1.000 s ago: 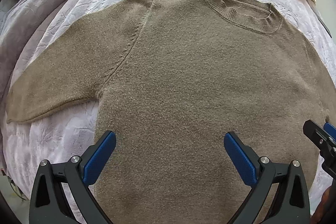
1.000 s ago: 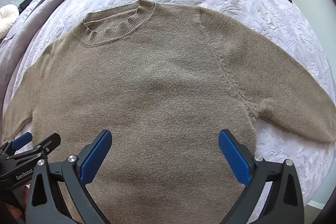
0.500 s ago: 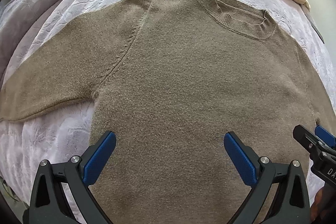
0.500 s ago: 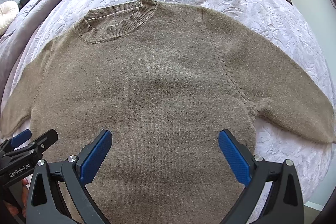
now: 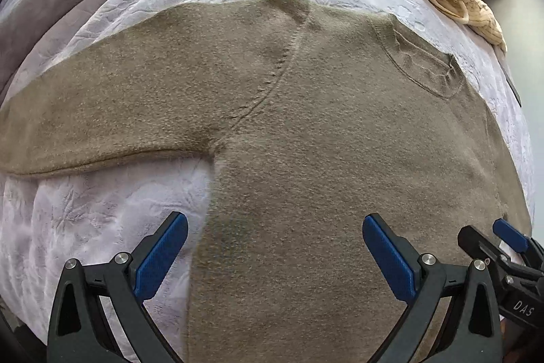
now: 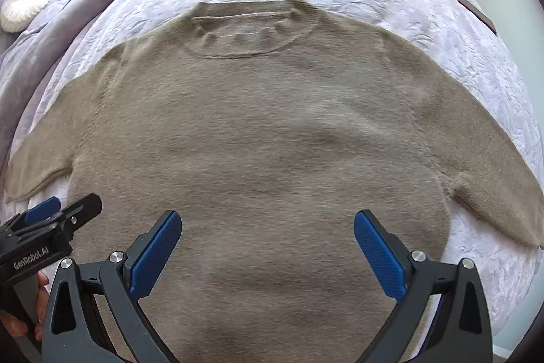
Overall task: Fold small clothes
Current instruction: 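Grasp the sweater sleeve cuff with the left gripper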
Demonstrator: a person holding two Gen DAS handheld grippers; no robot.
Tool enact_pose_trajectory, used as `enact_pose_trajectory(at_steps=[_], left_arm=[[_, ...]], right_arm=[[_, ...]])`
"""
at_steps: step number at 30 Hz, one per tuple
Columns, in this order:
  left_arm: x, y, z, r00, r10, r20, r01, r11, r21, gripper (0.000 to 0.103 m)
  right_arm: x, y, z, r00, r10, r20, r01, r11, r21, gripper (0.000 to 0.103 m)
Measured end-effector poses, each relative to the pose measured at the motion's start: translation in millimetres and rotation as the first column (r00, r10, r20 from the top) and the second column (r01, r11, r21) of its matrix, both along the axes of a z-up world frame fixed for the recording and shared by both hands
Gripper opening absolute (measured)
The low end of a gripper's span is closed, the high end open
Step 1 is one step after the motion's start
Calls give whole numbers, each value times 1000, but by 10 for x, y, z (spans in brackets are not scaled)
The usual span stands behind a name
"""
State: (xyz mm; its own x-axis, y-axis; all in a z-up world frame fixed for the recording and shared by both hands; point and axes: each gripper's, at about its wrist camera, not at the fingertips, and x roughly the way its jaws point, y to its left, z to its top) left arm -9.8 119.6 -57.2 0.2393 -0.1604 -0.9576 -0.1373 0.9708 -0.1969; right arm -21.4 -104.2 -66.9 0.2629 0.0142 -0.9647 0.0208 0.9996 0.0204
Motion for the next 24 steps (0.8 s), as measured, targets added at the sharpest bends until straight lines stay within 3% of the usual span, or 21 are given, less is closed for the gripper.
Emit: enact_pose_trajectory(at_steps=[5,8,10,14,17,20,21,22,23,24], left_arm=[[-115,764,-66,991,129,33,-126,989,-83,103],[-260,1369,-110,966,249,67,-241,964,-113,103],[-332,1711,-172,935,347,76,-335,932,-139,103],[-532,2428,-339,849,524,75,-492,833,-253,103],[-511,2657,-471,802,595,58,-536,758,-373,103],[-467,2740,-432,765,638,95,-555,726,-406,99],[-459,2731,-395,753,648,116,-565,727,-389,86],[-445,2711,-370,746,653,132,-573,730,-373,61],[-430,2716,-364,742,656,136,-581,731,-359,46],[-420,2738,-382,741,658,132,-584,729,-357,18]], right_arm=[[-58,405,-40,997,81,-13,-81,997,5,102],[-120,620,-50,992,122,-19,-122,992,7,102],[-160,750,-43,989,146,-18,-146,989,8,102],[-220,963,-32,983,183,-23,-183,983,10,102],[-249,1094,-33,978,204,-30,-204,979,13,102],[-272,1212,-49,974,225,-37,-225,974,8,102],[-274,1246,-55,972,231,-40,-231,973,6,102],[-278,1282,-57,970,238,-43,-238,971,7,102],[-288,1306,-52,969,243,-42,-242,970,9,102],[-298,1328,-47,968,248,-40,-247,969,12,102]])
